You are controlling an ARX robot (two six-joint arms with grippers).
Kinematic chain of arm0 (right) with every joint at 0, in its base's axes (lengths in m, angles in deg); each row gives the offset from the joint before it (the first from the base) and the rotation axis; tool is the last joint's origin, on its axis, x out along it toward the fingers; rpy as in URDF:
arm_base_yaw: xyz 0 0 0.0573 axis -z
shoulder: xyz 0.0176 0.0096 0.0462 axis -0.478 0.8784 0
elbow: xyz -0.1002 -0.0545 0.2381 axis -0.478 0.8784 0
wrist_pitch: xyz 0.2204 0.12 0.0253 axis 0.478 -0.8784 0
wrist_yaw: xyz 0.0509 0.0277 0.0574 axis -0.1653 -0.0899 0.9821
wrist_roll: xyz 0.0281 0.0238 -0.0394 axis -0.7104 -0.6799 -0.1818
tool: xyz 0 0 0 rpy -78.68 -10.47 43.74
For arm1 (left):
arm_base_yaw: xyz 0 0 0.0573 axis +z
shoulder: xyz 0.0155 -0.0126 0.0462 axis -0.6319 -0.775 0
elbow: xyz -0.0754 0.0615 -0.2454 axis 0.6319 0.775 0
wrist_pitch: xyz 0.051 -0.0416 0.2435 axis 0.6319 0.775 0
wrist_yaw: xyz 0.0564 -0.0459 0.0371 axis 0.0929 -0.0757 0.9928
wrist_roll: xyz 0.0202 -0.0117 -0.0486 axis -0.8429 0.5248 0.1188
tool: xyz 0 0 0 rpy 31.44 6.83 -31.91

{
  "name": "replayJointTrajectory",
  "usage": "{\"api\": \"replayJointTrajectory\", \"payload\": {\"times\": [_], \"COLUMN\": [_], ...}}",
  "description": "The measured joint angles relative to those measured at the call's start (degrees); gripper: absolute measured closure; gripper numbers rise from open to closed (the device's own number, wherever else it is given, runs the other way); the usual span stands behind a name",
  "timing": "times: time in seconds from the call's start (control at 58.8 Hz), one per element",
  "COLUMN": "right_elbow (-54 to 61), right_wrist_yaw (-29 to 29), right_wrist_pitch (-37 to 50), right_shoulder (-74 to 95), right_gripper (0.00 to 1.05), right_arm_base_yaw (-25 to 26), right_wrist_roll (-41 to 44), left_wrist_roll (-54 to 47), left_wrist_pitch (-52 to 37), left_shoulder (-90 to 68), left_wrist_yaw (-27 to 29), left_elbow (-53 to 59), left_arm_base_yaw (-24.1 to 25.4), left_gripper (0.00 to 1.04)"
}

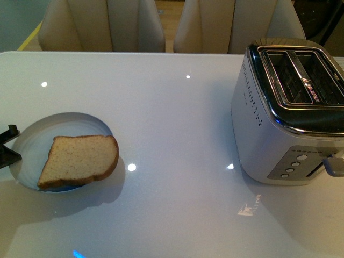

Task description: Left arm holds plate, right arm toasts bread

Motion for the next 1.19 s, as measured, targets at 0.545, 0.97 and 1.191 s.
{"api": "replayJointTrajectory", "payload": {"times": [0.545, 0.97, 1.191], "right_elbow": [0.0, 0.0, 0.0], "right_wrist_yaw": [0.0, 0.0, 0.0], "right_wrist_pitch": [0.0, 0.0, 0.0], "right_shoulder": [0.0, 0.0, 0.0], "right_gripper": [0.09, 0.09, 0.09], "right_arm_base_yaw": [0.0, 0.0, 0.0], "right_wrist_roll": [0.0, 0.0, 0.0], "left_wrist_roll": [14.8, 24.5, 27.8], "left_wrist_pitch": [10.0, 20.3, 24.0], "left_shoulder": [25.5, 34.9, 35.1], "left_wrist_yaw": [-1.3, 5.4, 8.2], "left_elbow": [5.7, -1.6, -6.6], "left_arm_base_yaw": [-5.9, -22.6, -29.8], "left_gripper": [1.02, 1.02, 1.02]}}
